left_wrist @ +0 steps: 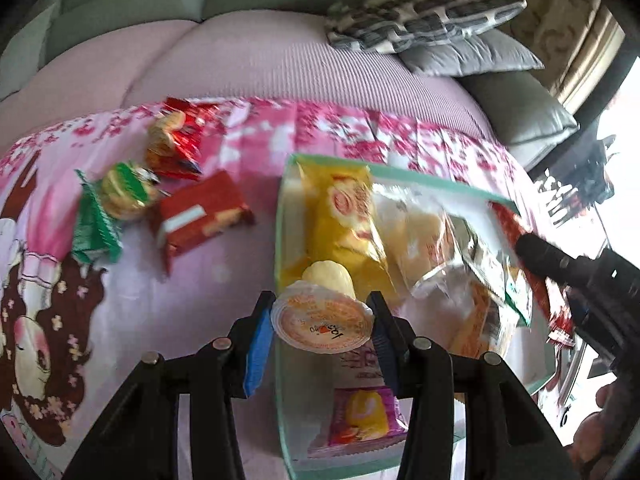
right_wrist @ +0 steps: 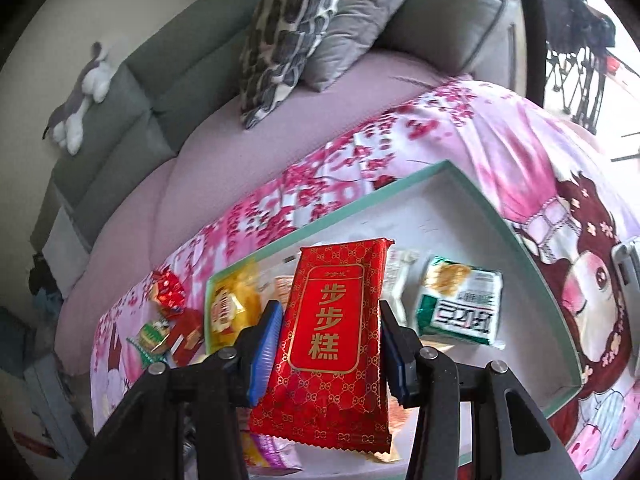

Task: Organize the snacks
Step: 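Carry the jelly cup with the left tool while the right tool carries the red pack to the tray, then open the left tool over the tray while the right tool releases the red pack there, then move both open tools back over the remaining snack pile, then grasp the green pack with the left tool while the right tool grasps the red box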

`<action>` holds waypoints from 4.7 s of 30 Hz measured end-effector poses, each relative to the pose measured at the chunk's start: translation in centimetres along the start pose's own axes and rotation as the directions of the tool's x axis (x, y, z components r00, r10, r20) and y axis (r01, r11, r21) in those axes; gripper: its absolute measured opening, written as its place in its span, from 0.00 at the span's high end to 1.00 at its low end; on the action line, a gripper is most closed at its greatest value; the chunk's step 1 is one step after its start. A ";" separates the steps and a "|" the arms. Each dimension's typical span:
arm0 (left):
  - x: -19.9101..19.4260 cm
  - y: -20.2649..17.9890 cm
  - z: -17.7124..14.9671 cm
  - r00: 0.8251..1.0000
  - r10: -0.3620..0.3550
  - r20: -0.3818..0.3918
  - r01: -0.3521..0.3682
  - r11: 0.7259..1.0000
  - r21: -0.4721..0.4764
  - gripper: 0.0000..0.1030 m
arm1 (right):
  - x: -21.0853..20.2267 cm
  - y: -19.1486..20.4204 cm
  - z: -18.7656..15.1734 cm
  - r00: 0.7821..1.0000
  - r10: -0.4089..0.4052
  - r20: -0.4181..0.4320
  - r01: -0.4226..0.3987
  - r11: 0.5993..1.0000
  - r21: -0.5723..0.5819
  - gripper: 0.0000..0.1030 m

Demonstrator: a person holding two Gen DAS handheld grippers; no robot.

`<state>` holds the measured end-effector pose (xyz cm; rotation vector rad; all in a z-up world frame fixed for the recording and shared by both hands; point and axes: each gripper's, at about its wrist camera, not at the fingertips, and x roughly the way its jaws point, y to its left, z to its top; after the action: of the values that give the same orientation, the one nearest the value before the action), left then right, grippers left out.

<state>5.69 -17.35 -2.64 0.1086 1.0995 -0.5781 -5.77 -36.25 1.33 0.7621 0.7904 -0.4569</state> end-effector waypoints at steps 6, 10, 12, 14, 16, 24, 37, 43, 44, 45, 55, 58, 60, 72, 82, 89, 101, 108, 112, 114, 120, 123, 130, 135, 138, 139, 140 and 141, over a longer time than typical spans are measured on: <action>0.5 -0.6 -0.4 0.999 -0.033 -0.016 0.033 0.999 0.014 0.53 | 0.0 -0.7 0.2 1.000 -0.005 0.000 0.005 1.000 0.019 0.52; 1.2 -1.5 -1.0 0.998 -0.052 -0.043 0.054 0.998 0.032 0.53 | 0.2 -0.7 0.1 1.000 -0.003 -0.006 0.004 1.000 0.016 0.52; 1.6 -1.8 -1.2 0.996 -0.062 -0.057 0.065 0.997 0.038 0.53 | 0.4 -0.7 0.1 1.000 -0.004 -0.009 0.004 1.000 0.015 0.52; 1.9 -2.3 -1.3 0.994 -0.083 -0.070 0.086 0.995 0.042 0.53 | 0.7 -0.8 0.0 1.000 -0.007 -0.016 0.007 1.000 0.016 0.52; 2.2 -2.7 -1.5 0.993 -0.092 -0.078 0.096 0.994 0.051 0.53 | 1.1 -0.8 0.0 1.000 -0.010 -0.026 0.010 1.000 0.016 0.51; 1.8 -2.6 -1.3 0.995 -0.071 -0.070 0.075 0.995 0.061 0.53 | 1.6 -0.4 -0.3 0.999 -0.008 -0.039 0.008 1.000 -0.005 0.49; -1.6 -0.8 0.2 0.998 -0.055 0.005 0.055 0.998 0.000 0.38 | 0.9 0.8 -0.3 1.000 -0.004 -0.031 0.003 0.999 -0.050 0.43; -3.1 3.9 1.3 0.997 0.053 0.058 -0.045 0.990 -0.136 0.38 | 1.1 1.5 -0.6 0.999 -0.009 -0.042 0.006 0.997 -0.076 0.43; -3.2 4.8 1.3 0.995 0.075 0.060 -0.065 0.985 -0.158 0.38 | 1.1 1.8 -0.7 0.999 -0.006 -0.046 0.002 0.996 -0.084 0.43; -3.2 5.6 1.4 0.994 0.095 0.063 -0.083 0.980 -0.179 0.38 | 1.1 2.1 -0.8 0.999 -0.003 -0.047 -0.001 0.996 -0.094 0.43; -4.4 11.9 0.6 0.962 0.265 0.068 -0.229 0.918 -0.325 0.15 | 1.5 5.4 -2.3 0.999 0.019 -0.041 -0.027 0.981 -0.191 0.20; -4.5 12.7 0.5 0.960 0.270 0.071 -0.230 0.910 -0.345 0.09 | 1.5 6.1 -2.6 0.999 0.030 -0.041 -0.038 0.977 -0.211 0.10; -4.6 12.8 0.4 0.960 0.269 0.078 -0.226 0.909 -0.349 0.05 | 1.6 6.5 -2.8 0.999 0.034 -0.038 -0.042 0.973 -0.226 0.00; -5.0 12.9 0.5 0.949 0.298 0.107 -0.244 0.904 -0.352 0.00 | 1.8 7.1 -3.1 0.998 0.042 -0.036 -0.049 0.968 -0.246 0.00; -6.2 15.7 0.4 0.936 0.333 0.116 -0.261 0.876 -0.407 0.00 | 1.9 8.7 -3.9 0.996 0.076 -0.049 -0.087 0.950 -0.301 0.00; -7.1 19.0 0.0 0.928 0.355 0.110 -0.263 0.838 -0.479 0.00 | 3.0 11.0 -5.4 0.992 0.101 -0.073 -0.121 0.921 -0.371 0.00; -4.4 22.5 1.0 0.965 0.253 0.070 -0.190 0.857 -0.479 0.00 | 5.4 15.5 -6.4 0.985 0.139 -0.104 -0.173 0.853 -0.492 0.00; -1.3 22.4 3.2 0.976 0.218 0.006 -0.202 0.911 -0.360 0.00 | 7.6 17.5 -6.3 0.984 0.119 -0.133 -0.173 0.810 -0.560 0.15; 0.0 20.9 4.2 0.975 0.224 -0.009 -0.218 0.938 -0.271 0.00 | 8.2 18.4 -6.5 0.986 0.101 -0.132 -0.161 0.773 -0.614 0.18; 0.5 20.5 4.5 0.972 0.235 -0.016 -0.231 0.941 -0.248 0.00 | 8.3 18.5 -6.4 0.989 0.088 -0.117 -0.143 0.757 -0.637 0.20; 2.3 19.7 4.8 0.967 0.250 -0.042 -0.254 0.945 -0.206 0.00 | 8.7 17.6 -5.7 0.992 0.065 -0.110 -0.120 0.762 -0.636 0.20; 2.9 19.8 4.8 0.956 0.288 -0.057 -0.293 0.933 -0.210 0.00 | 9.2 17.4 -5.6 0.991 0.061 -0.121 -0.124 0.766 -0.631 0.20; 2.4 22.3 3.9 0.944 0.327 -0.049 -0.326 0.899 -0.293 0.00 | 9.8 19.0 -6.6 0.991 0.053 -0.127 -0.127 0.708 -0.695 0.20; 2.0 23.9 4.1 0.946 0.320 -0.042 -0.318 0.900 -0.298 0.00 | 11.1 20.8 -7.4 0.987 0.053 -0.153 -0.149 0.663 -0.734 0.20; 2.1 24.2 4.4 0.947 0.319 -0.039 -0.316 0.903 -0.290 0.00 | 12.1 21.7 -7.9 0.986 0.036 -0.161 -0.146 0.642 -0.753 0.20; 2.2 24.3 4.4 0.947 0.319 -0.038 -0.316 0.903 -0.291 0.00 | 12.4 21.9 -8.0 0.986 0.031 -0.165 -0.147 0.638 -0.756 0.20; 2.1 24.3 4.4 0.947 0.318 -0.037 -0.314 0.903 -0.293 0.00 | 12.7 22.1 -8.1 0.985 0.026 -0.170 -0.148 0.633 -0.760 0.20; 2.1 24.4 4.4 0.948 0.317 -0.033 -0.313 0.903 -0.295 0.01 | 13.0 22.2 -8.2 0.985 0.016 -0.172 -0.144 0.626 -0.767 0.20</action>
<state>21.89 0.95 -7.19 0.0187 1.1132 -0.1185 12.48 -16.78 -2.85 -0.0030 0.9847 0.0634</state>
